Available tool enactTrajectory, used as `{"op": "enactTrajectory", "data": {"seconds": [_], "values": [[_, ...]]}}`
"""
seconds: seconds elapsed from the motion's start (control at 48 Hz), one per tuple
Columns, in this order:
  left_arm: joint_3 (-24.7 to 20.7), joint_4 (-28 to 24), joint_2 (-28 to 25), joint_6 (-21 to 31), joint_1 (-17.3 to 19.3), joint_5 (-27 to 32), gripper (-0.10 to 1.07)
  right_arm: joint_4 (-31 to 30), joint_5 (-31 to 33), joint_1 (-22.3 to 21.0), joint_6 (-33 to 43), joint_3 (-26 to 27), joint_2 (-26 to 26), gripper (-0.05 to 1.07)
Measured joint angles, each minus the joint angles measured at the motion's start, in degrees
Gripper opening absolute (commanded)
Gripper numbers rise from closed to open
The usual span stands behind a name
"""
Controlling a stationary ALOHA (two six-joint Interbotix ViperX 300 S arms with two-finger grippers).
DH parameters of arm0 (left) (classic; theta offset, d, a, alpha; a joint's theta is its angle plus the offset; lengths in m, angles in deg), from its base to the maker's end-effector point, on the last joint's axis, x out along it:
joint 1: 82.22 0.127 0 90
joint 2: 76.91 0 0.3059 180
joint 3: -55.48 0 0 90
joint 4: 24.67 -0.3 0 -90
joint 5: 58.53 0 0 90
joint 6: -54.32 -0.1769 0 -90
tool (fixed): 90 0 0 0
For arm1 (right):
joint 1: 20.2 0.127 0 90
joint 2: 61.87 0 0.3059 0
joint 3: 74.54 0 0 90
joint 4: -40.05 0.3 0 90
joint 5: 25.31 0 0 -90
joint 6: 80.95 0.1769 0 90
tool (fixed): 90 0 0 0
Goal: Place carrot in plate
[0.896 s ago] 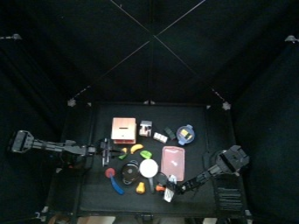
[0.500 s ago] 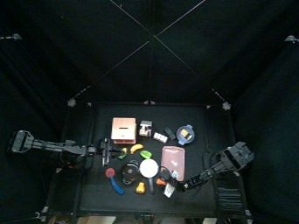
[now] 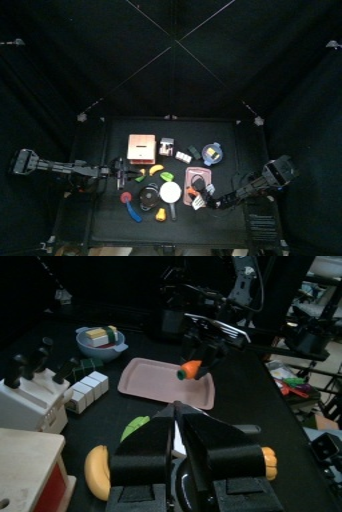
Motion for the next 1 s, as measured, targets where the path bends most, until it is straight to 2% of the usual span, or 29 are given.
{"op": "enactTrajectory", "data": {"seconds": [0.333, 0.646, 1.0], "values": [[0.0, 0.4, 0.0, 0.0, 0.1, 0.0, 0.53, 5.4, 7.6, -5.5, 0.6, -1.6, 0.5, 0.69], [0.0, 1.1, 0.0, 0.0, 0.2, 0.1, 0.53, 9.9, 8.1, -8.0, 1.1, -1.1, -3.3, 0.69], [0.0, 1.4, 0.0, 0.0, 0.2, 0.0, 0.53, 10.4, 8.0, -10.5, 1.1, 1.1, -8.1, 0.70]]}}
